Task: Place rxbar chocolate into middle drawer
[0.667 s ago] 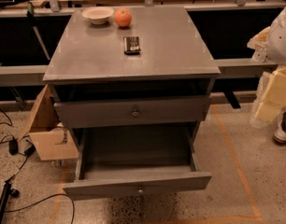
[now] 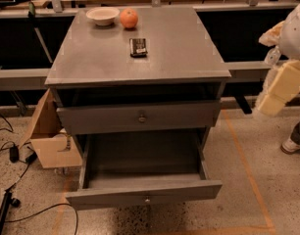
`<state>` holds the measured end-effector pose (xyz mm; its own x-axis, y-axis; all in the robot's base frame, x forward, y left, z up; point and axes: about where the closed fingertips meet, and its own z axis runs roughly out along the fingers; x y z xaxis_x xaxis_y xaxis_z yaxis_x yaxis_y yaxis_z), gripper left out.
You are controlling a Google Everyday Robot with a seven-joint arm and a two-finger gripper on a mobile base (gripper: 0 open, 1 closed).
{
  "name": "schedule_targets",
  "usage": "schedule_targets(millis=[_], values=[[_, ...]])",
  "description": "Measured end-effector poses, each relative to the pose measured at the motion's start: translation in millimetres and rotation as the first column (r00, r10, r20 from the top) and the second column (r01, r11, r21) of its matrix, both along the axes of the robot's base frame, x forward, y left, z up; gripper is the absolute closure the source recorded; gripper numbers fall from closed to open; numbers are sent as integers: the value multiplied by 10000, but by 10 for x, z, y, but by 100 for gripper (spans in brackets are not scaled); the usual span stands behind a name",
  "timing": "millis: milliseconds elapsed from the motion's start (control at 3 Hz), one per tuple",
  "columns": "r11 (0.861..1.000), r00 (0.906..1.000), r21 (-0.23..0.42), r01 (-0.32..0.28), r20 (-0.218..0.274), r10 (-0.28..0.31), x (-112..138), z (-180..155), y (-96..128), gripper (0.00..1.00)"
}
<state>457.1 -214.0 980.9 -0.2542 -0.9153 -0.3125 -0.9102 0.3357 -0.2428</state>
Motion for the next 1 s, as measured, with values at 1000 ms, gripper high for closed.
schedule_targets(millis=[1000], values=[[7560,9377,6261,1907,1116,-3290,2071,176,580,0]])
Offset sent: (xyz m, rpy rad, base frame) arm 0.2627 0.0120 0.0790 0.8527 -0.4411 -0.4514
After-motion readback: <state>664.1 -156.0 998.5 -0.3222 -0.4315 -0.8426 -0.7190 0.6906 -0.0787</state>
